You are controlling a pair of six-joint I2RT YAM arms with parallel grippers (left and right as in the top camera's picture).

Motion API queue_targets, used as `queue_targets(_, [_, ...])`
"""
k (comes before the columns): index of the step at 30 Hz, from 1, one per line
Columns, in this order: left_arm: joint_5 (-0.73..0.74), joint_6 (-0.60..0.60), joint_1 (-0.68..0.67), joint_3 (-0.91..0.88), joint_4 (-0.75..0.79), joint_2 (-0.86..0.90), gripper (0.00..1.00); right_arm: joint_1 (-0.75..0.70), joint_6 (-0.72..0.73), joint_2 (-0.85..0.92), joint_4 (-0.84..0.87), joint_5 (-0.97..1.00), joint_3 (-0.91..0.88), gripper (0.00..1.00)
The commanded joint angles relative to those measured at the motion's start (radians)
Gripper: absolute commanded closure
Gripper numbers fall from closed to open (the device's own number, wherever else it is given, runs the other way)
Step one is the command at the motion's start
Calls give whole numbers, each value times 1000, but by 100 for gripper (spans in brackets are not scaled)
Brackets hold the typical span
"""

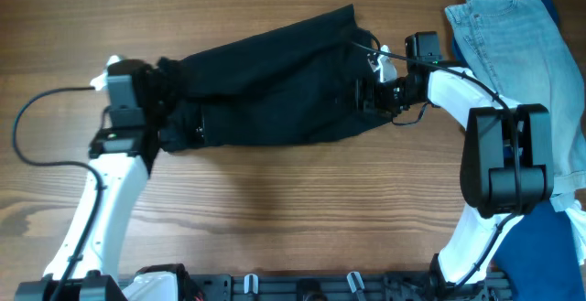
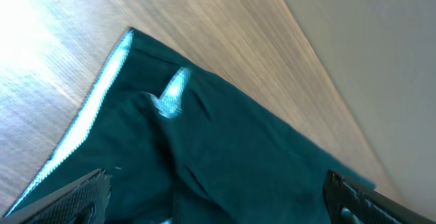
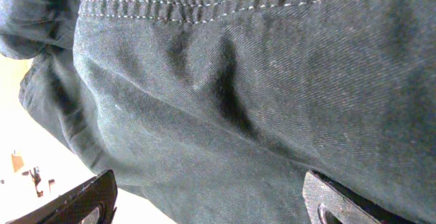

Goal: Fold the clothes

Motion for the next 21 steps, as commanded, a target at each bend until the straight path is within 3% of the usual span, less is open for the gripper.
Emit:
queue_targets(1, [238,-49,146,-4,-15,28,0,-13,-13,52,-20,90,-29,11])
queue_targets(7, [631,46,324,-6,-13,283,0,-13,-13,52,-27,90,-29,11])
queue_targets(11, [976,64,351,-6,129,539,6,-13,-11,52,-50,87,-29,12])
queue_targets(15, [1088,79,358,-6,203,663,5,-13,-10,52,-73,83,-29,12])
queue_targets(21, [1087,300,459,-6,14,667,0,-13,-9,52,-92,76,-29,13])
